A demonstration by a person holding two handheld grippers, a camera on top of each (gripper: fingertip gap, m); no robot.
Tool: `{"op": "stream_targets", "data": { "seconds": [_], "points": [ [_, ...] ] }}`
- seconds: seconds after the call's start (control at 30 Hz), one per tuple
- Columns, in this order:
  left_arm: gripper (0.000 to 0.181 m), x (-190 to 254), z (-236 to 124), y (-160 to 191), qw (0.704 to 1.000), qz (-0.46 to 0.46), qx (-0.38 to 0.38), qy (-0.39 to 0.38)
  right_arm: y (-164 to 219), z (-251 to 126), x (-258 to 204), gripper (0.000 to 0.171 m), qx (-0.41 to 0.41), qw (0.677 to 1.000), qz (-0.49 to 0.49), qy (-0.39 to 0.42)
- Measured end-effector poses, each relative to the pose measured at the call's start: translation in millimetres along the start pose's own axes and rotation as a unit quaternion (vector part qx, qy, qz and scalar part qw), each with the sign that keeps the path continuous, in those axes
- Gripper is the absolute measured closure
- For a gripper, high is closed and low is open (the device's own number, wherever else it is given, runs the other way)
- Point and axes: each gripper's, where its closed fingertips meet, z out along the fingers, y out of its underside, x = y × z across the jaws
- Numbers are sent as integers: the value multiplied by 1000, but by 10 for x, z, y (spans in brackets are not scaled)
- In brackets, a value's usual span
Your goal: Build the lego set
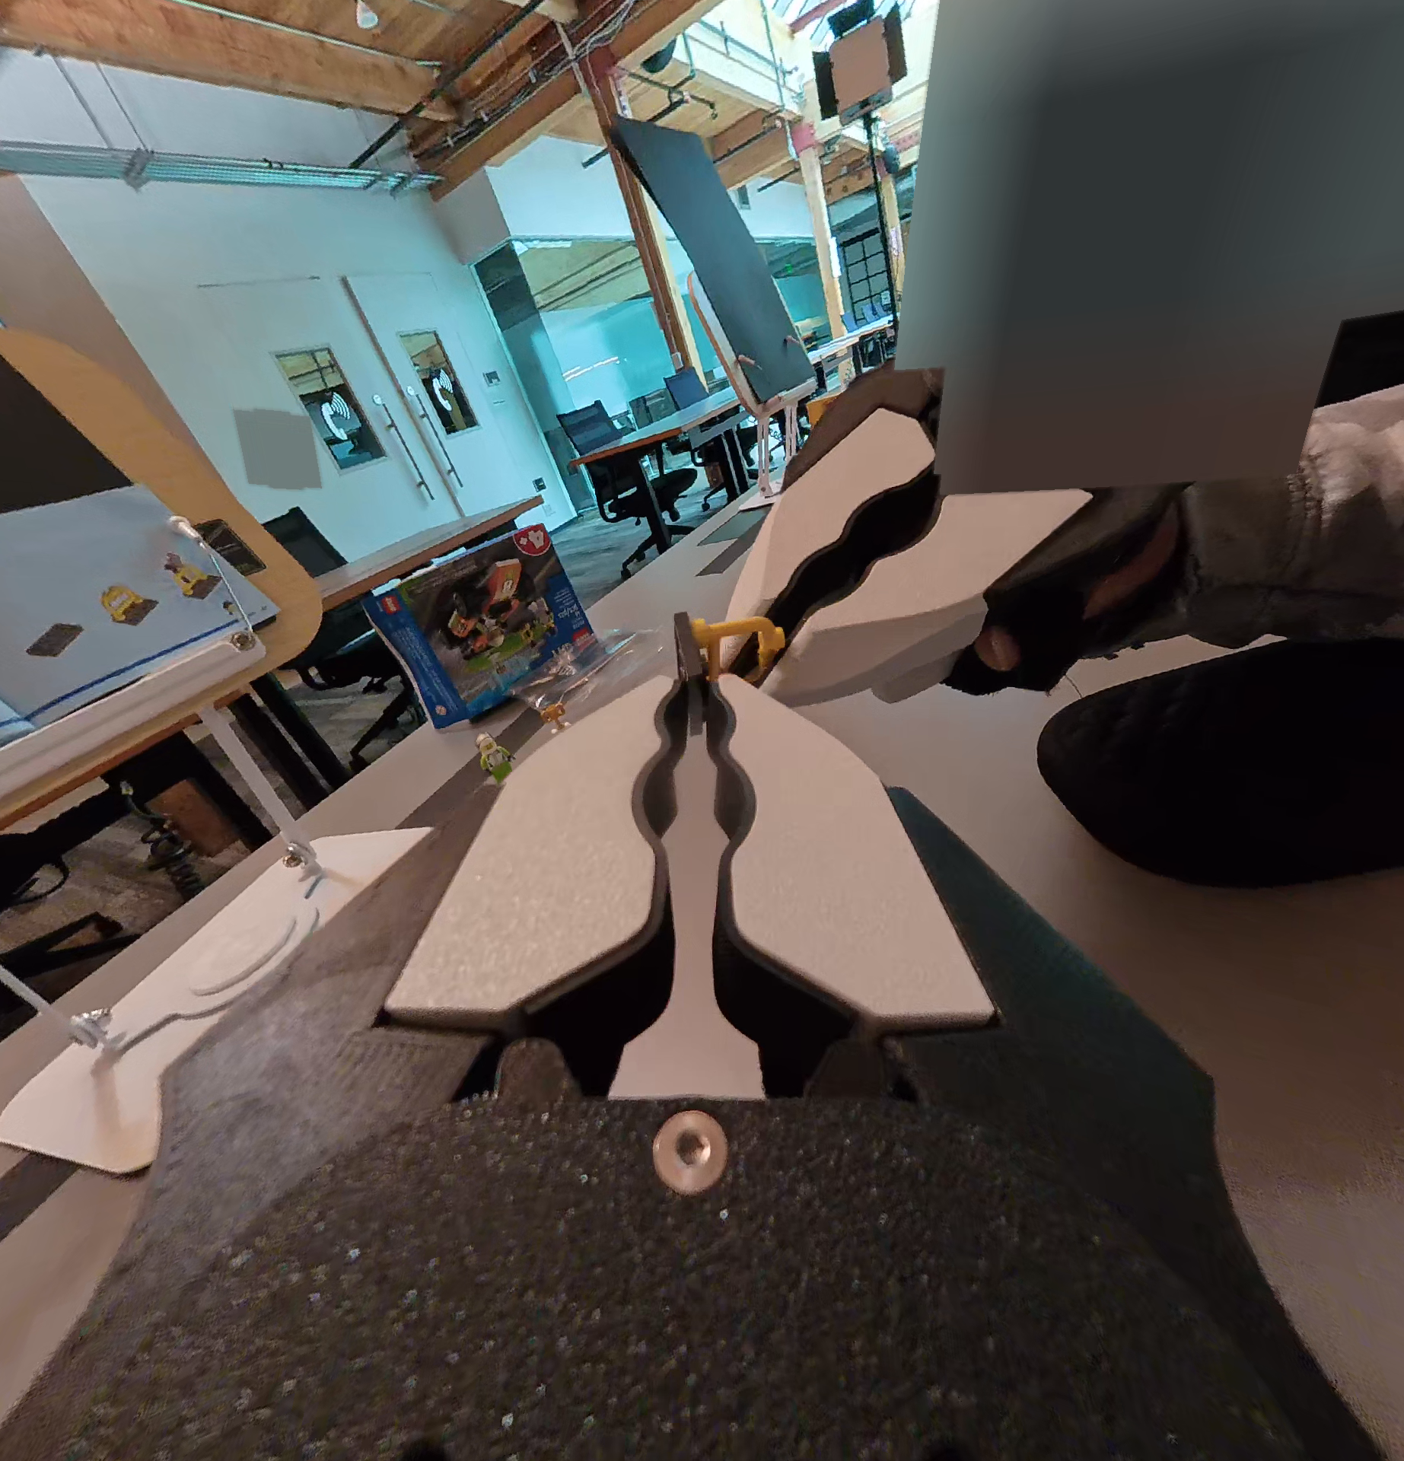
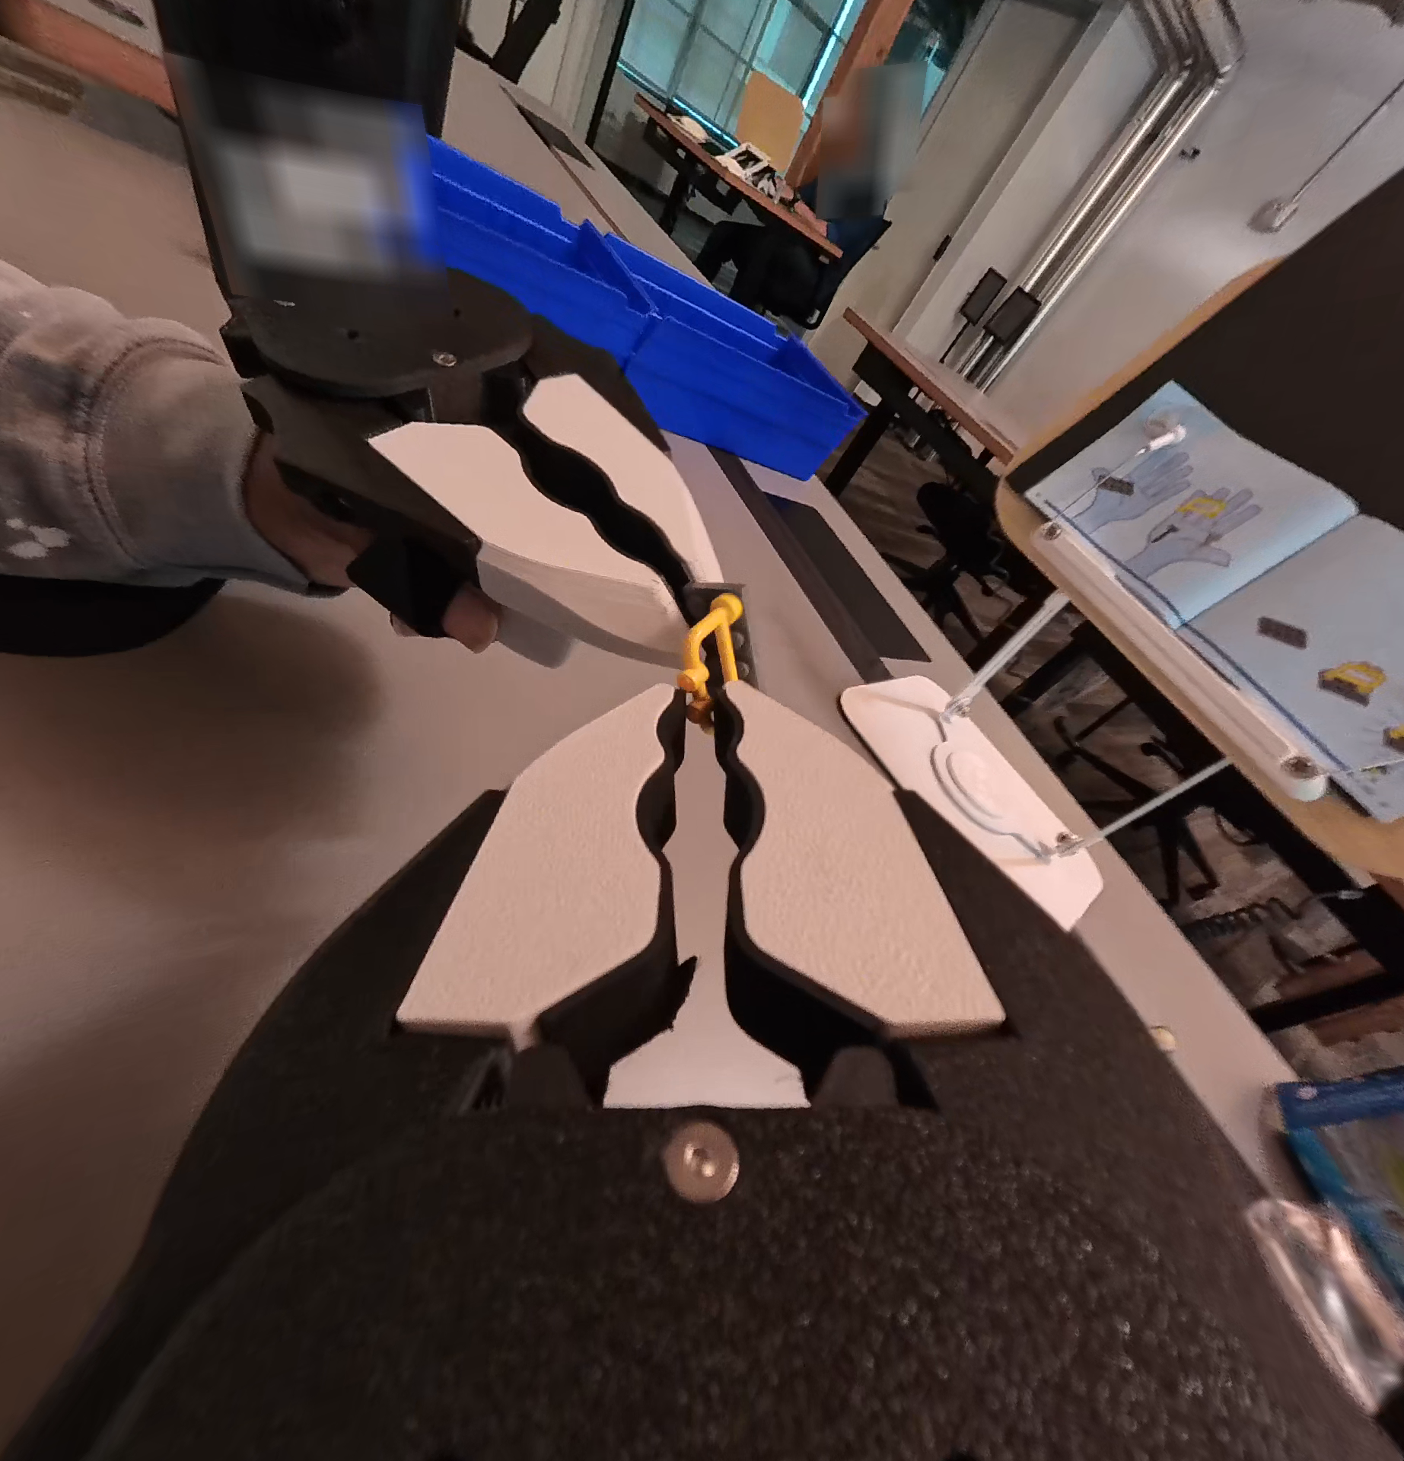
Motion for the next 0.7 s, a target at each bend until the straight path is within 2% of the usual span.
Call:
{"op": "stream_targets", "data": {
  "seconds": [0.27,0.4,0.5,0.7],
  "points": [
    [176,34,-44,-179,999,21,43,-8,-170,-68,-8,166,37,998,-35,28],
    [172,47,-21,-157,999,22,37,-10,-196,-94,-30,166,50,998,-28,20],
    [176,70,-19,-167,999,19,37,-3,-175,-95,-44,166,48,998,-32,15],
    [175,149,-54,-160,998,-30,24,56,-194,-119,-147,166,57,998,-37,-13]
  ]
}}
